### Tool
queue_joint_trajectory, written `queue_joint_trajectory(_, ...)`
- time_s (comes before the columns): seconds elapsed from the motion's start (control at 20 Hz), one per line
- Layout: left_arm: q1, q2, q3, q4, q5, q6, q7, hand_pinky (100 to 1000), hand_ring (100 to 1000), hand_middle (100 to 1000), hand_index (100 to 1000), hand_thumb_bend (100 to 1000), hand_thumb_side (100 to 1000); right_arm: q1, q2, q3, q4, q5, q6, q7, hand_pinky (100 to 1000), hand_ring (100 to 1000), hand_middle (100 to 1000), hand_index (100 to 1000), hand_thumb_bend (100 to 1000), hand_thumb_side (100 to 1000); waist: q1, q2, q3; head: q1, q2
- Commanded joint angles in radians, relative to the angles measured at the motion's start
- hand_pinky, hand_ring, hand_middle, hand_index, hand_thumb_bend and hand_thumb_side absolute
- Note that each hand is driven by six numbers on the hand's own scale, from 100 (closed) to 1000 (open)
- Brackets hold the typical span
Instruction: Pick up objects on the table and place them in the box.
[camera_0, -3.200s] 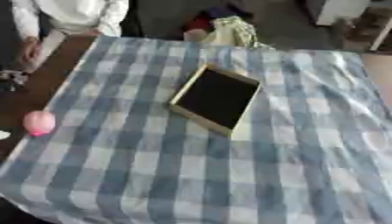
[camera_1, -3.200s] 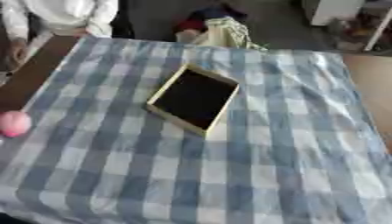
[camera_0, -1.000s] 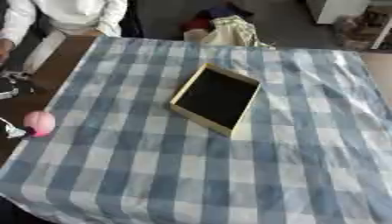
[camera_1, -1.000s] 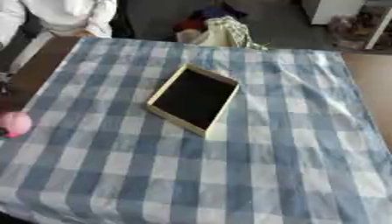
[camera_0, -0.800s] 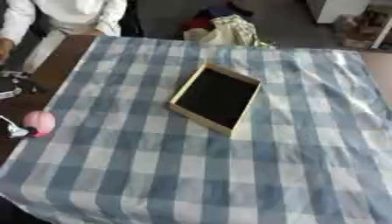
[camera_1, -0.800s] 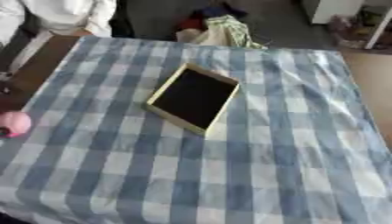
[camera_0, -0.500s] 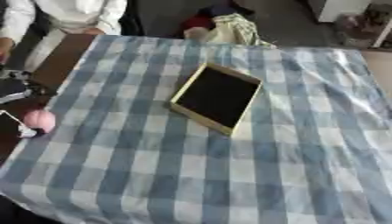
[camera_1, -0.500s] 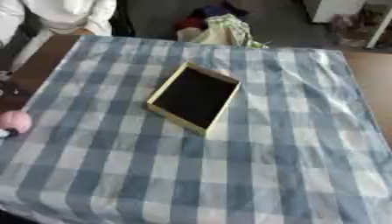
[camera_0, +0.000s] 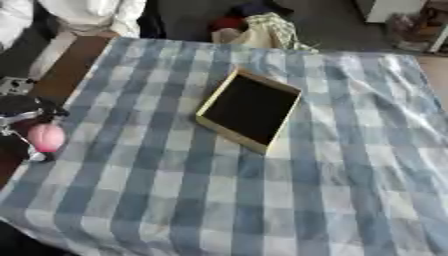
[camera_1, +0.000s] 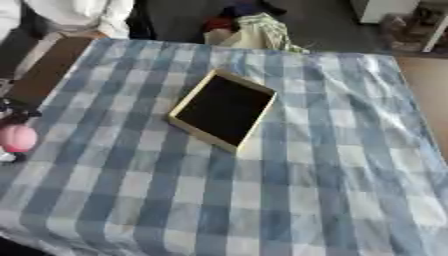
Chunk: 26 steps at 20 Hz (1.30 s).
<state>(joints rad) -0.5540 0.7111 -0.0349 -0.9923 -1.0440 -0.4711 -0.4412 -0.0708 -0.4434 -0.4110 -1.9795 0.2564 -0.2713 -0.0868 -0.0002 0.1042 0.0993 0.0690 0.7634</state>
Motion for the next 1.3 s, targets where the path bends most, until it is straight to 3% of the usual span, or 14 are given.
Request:
queue_joint_trajectory(0.05,-0.021,0.024,0.014,0.006,-0.016,0.017,0.037,697,824,788,898,442,235,-0.011,-0.016,0.001,-0.020,-0.009,-0.001,0.006,783,601,668,735,100,878,0.004,-0.009,0.001,0.006,0.007)
queue_joint_trajectory(0.5,-0.027,0.017,0.006,0.028,0.011,0.010,0.033,557,715,667,780,320,195,-0.011,-0.014,0.001,-0.020,-0.009,0.006,0.012,782,599,667,734,100,879,0.004,-0.007,-0.001,0.009,0.007)
queue_joint_trajectory(1.0,-0.029,0.030,0.008,-0.051,0.092,0.002,0.024,461,628,588,710,297,160,-0.009,-0.016,0.000,-0.020,-0.008,0.007,0.008,783,601,667,735,100,877,0.004,-0.012,0.001,0.032,0.007)
queue_joint_trajectory(1.3,-0.029,0.036,0.010,-0.113,0.131,0.001,0.009,446,619,580,703,293,149,-0.007,-0.015,0.000,-0.020,-0.008,0.007,0.008,783,601,667,735,100,877,0.005,-0.014,0.002,0.039,0.007)
